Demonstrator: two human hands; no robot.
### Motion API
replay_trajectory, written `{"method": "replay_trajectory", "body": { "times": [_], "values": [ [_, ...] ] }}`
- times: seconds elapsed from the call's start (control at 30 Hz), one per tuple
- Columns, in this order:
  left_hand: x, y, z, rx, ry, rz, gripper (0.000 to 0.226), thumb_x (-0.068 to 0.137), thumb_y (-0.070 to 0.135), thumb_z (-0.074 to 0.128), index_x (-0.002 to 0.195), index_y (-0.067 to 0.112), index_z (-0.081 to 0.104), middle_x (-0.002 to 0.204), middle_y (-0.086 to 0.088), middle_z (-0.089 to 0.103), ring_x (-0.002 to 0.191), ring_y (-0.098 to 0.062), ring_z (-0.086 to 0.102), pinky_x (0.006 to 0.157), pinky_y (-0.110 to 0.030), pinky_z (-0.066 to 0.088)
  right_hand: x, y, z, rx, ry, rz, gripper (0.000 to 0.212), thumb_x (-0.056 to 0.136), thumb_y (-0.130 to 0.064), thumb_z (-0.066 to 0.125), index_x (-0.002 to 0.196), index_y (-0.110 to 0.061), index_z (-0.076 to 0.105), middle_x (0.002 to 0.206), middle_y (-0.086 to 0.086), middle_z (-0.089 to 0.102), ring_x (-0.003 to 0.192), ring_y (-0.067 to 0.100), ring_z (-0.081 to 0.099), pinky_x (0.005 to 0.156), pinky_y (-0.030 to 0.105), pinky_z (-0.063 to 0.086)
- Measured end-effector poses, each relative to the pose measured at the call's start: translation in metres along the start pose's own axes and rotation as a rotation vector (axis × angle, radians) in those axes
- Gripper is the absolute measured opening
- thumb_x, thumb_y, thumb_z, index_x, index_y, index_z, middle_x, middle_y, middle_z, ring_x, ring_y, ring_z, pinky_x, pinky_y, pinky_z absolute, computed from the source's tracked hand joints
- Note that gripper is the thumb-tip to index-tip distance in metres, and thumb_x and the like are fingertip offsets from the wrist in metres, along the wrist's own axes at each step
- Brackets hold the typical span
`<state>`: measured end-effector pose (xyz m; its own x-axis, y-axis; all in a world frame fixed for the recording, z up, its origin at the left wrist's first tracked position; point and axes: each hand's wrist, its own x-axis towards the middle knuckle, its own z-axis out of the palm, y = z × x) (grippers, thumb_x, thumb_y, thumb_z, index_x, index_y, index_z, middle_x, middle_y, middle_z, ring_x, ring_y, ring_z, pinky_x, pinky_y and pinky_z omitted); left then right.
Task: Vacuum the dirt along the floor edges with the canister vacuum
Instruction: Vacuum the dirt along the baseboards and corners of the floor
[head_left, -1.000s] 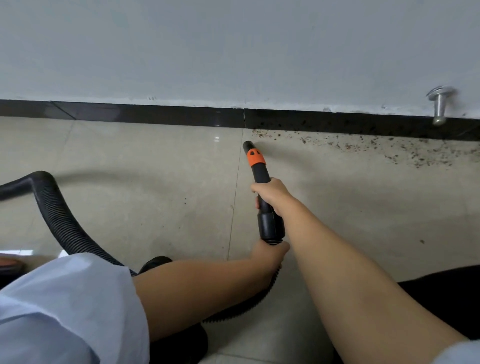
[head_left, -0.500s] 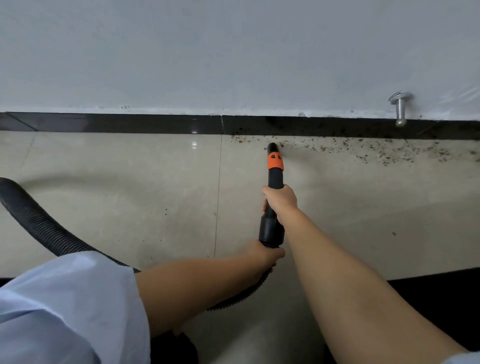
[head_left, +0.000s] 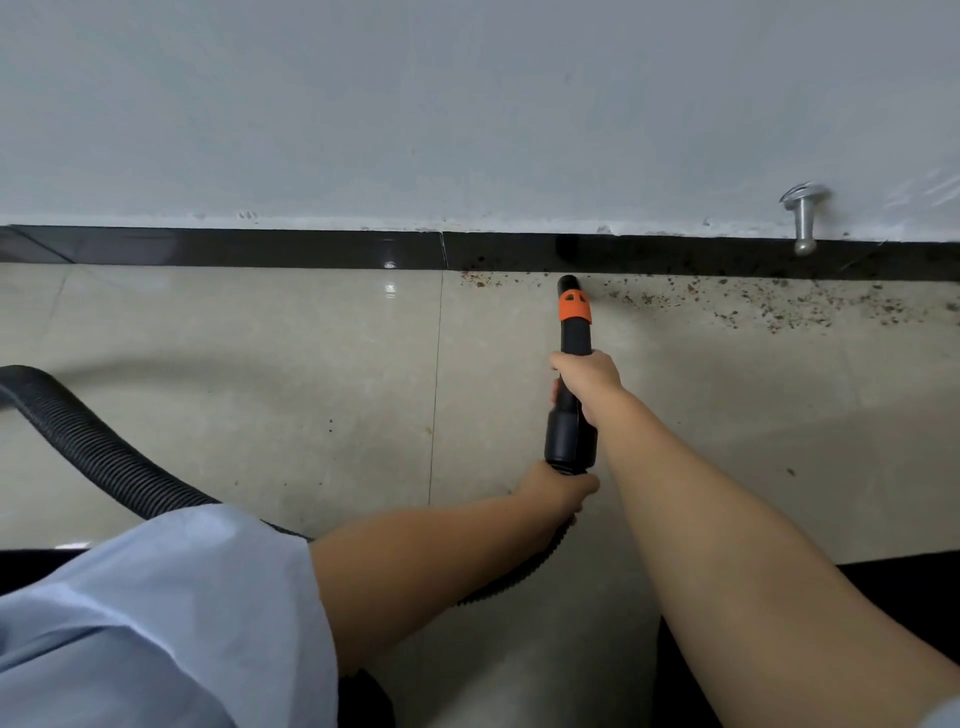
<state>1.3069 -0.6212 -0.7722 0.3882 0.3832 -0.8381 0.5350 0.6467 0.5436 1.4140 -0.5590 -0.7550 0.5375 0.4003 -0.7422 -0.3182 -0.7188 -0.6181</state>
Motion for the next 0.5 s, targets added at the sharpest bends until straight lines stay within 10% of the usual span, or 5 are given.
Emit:
{"method": "replay_trajectory", "body": {
  "times": [0.5],
  "values": [
    [-0.008, -0.013, -0.023, -0.113, 0.082, 0.014, 0.011, 0.084, 0.01, 0.055, 0.092, 0.008, 0.048, 0.066, -0.003, 0.043, 0.052, -0.013, 0.041, 0.047, -0.021, 0.04, -0.007, -0.002, 0.047, -0.174, -0.181, -0.022, 0.022, 0.083, -0.008, 0.056, 0.102, -0.009, 0.046, 0.06, 0.007, 0.053, 0.046, 0.019, 0.051, 0.051, 0.027, 0.046]
  ]
}}
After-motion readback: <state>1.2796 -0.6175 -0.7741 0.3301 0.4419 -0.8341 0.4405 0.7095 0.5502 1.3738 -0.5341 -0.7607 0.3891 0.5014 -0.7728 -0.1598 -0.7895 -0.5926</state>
